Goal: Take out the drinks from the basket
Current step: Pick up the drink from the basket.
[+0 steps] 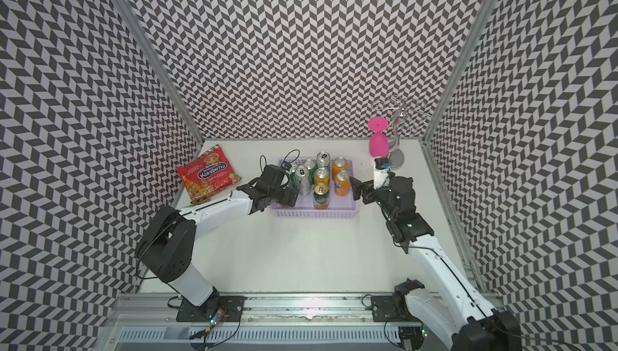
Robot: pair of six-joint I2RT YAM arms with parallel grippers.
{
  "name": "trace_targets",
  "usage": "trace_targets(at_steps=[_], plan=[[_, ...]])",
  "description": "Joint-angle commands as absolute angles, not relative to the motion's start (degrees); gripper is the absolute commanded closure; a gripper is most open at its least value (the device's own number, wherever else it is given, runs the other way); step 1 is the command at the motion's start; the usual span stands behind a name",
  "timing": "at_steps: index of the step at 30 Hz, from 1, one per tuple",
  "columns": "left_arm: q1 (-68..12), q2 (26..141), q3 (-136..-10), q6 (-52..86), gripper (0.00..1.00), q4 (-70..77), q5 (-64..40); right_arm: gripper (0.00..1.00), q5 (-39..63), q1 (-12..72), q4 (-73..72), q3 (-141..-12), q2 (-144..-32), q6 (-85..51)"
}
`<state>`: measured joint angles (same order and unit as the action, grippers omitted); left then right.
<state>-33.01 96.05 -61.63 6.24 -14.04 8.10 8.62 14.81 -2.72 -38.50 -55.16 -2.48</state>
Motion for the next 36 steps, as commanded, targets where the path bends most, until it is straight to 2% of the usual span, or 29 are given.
trace_targets(at_steps=[1,10,24,36], plan=[[-33.3,97.0,-63.7,5.48,0.08,-15.56,7.29,0.0,9.76,14.42,-5.81,-38.25,-55.06,-3.01],[-33.22,99.36,-64.64,4.83,0.18,-16.39,7.32,0.01,9.85,14.24,-5.97,-38.06,-55.46,-3.05],[-33.26,96.09,-65.45,4.74,0.41,-16.27,5.24,0.0,9.23,14.02,-5.98,-37.89,-55.11,-3.24],[-33.22,91.34,-68.49,5.11,0.47,-17.17,5.66,0.0,8.44,13.83,-6.46,-37.79,-54.23,-3.57]])
